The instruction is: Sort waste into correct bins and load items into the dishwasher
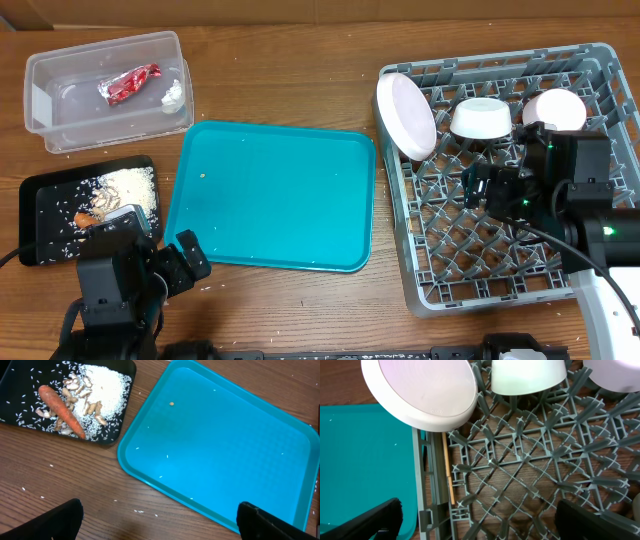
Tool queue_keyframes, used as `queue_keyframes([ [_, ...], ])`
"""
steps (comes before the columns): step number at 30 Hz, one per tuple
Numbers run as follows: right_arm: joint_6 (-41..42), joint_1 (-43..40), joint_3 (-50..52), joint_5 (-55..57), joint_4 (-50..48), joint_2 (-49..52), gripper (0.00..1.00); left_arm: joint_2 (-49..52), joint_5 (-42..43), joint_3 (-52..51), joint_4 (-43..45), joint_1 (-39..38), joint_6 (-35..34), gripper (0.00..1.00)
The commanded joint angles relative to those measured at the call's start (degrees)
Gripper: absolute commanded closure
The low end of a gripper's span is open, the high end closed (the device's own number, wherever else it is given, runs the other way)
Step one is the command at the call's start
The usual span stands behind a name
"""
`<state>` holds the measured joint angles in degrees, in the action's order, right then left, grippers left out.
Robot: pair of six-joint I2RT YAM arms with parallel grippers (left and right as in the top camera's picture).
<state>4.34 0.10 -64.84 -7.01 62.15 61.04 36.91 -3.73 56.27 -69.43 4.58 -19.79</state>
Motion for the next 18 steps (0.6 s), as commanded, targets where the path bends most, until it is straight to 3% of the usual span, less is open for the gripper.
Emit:
queue_keyframes([
  [1, 0.22, 0.15, 0.13, 0.57, -0.31, -0.11, 0.0, -0.17, -0.94, -0.66, 0.0, -0.07, -1.03, 0.0],
  [10, -0.07, 1.62, 0.98, 2.49, -0.76, -8.07, 0.0, -0.17, -0.94, -0.66, -0.02, -0.07, -1.03, 0.0],
  [18, -0.04, 1.51, 14.08, 2.47, -10.84, -28.76, 0.0, -0.17, -0.94, -0.66, -0.02, -0.07, -1.03, 0.0],
])
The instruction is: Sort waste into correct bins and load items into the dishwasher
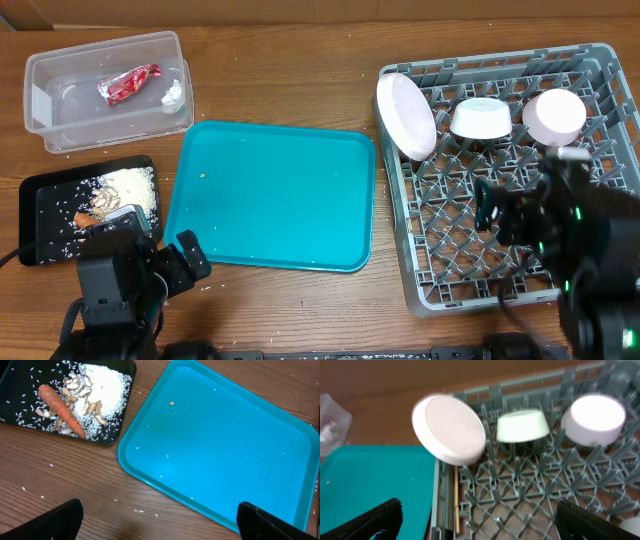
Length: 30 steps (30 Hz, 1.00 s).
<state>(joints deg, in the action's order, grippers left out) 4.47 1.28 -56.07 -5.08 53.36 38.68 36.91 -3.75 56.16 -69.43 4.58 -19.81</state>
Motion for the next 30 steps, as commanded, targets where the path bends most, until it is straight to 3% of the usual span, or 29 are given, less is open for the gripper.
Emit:
queue_keyframes([
  [1, -0.17, 0.42, 8.09, 0.55, -4.09, -9.42, 0.0, -0.17, -0.92, -0.55, -0.02, -0.07, -1.01, 0.0],
  [12, -0.42, 0.26, 36.61, 1.22, -28.81, -36.83, 0.0, -0.17, -0.92, -0.55, -0.02, -0.07, -1.01, 0.0],
  [21, -7.06, 0.15, 55.25, 0.81, -58.18, -38.51, 0.0, -0.17, -0.92, -0.55, -0.02, -0.07, -1.01, 0.0],
  [30, -10.51, -0.31, 55.6, 1.01, -49.05, -38.51, 0.0, -0.17, -0.92, -0.55, -0.02, -0.07, -1.01, 0.0],
])
